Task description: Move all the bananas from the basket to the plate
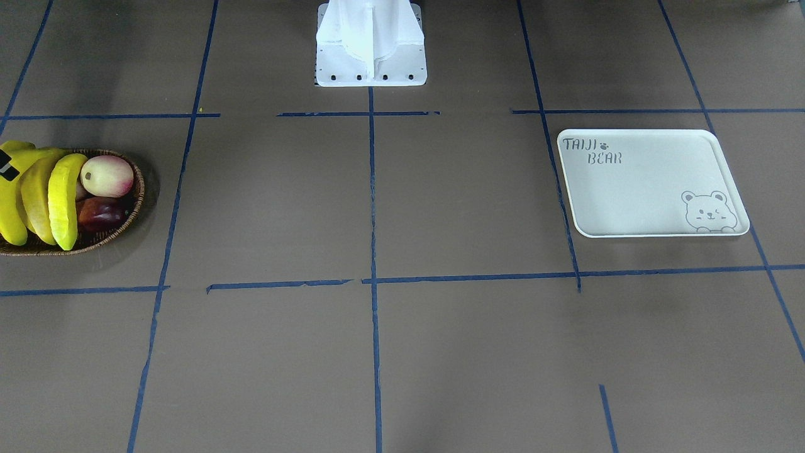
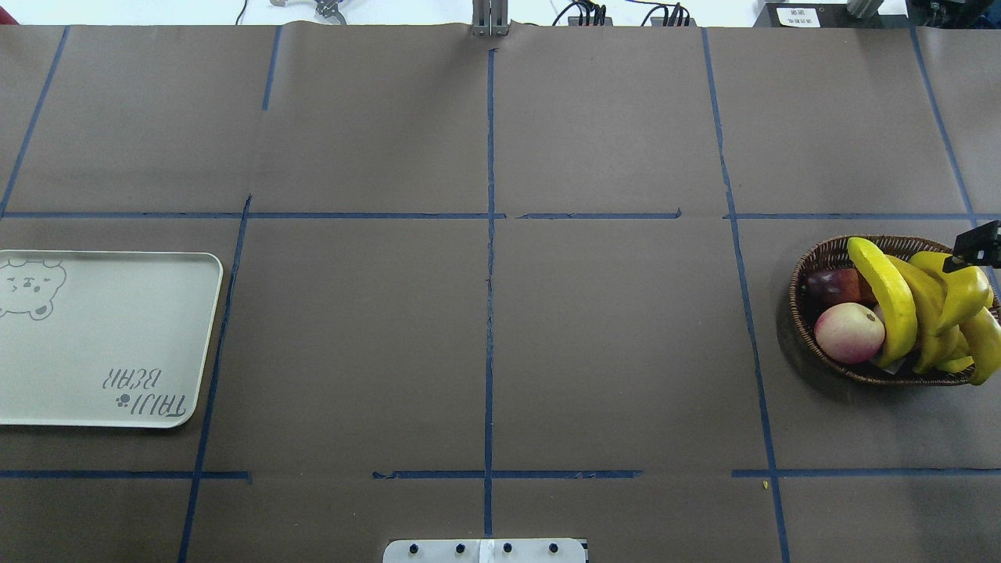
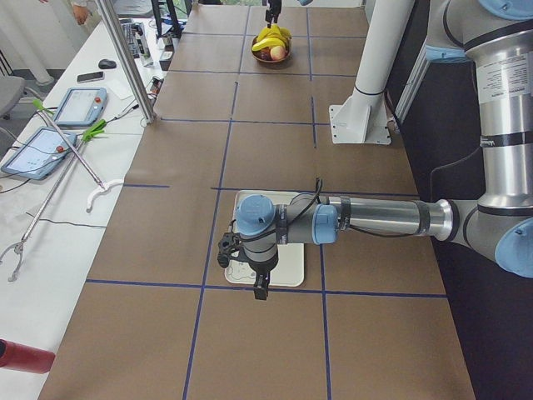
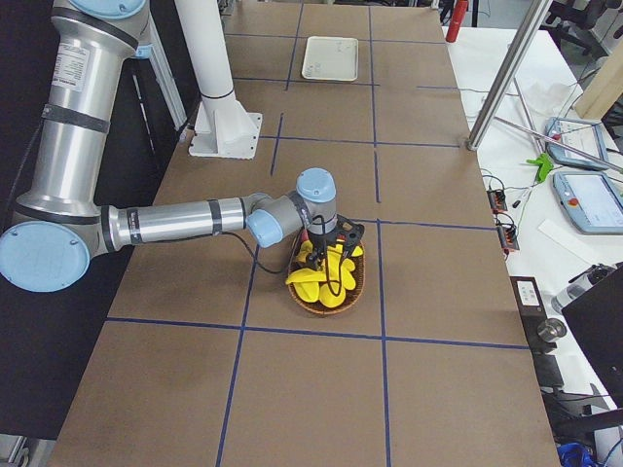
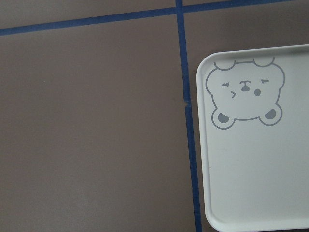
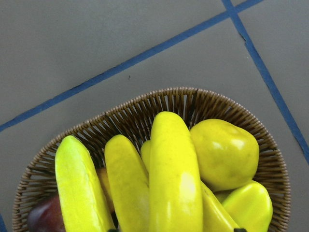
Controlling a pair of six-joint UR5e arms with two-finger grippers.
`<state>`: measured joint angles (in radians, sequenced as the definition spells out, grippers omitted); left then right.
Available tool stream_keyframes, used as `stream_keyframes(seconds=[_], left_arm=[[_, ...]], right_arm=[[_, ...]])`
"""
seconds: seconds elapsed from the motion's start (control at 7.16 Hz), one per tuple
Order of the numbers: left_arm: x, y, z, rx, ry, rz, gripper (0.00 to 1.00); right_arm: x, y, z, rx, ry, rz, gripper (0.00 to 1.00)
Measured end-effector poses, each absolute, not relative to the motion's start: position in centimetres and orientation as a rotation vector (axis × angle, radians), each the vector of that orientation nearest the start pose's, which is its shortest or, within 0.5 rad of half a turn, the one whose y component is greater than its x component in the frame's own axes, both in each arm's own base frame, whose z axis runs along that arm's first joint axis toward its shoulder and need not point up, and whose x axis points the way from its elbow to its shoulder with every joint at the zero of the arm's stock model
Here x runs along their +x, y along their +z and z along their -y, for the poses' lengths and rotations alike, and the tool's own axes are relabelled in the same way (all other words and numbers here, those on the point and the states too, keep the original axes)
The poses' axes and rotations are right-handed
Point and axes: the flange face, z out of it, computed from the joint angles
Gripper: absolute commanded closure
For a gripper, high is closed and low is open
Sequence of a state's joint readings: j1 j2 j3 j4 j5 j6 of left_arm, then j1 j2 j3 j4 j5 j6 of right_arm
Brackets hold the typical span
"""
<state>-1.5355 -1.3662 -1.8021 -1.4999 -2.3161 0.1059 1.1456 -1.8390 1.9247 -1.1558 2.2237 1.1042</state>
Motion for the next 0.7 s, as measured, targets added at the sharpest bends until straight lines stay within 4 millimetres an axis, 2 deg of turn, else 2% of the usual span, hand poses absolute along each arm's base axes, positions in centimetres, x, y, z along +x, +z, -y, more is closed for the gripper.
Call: stream_keyframes(seconds=[0.28,0.56,0.7], left_arm=[[-5.2,64.6,40.4,-0.017,0.118,-0.747,0.0],[-5.2,64.6,40.4,-0.017,0.118,-0.746,0.0],[-5.2,64.7,40.4,-0.018,0.117,-0.746,0.0]], right_arm=[[-10.2,56.2,38.9,-0.107,0.478,0.796,0.29],[-11.1,55.9,39.0,-0.11,0.457,0.798,0.34],[-11.7,55.8,39.0,-0.109,0.446,0.797,0.52]])
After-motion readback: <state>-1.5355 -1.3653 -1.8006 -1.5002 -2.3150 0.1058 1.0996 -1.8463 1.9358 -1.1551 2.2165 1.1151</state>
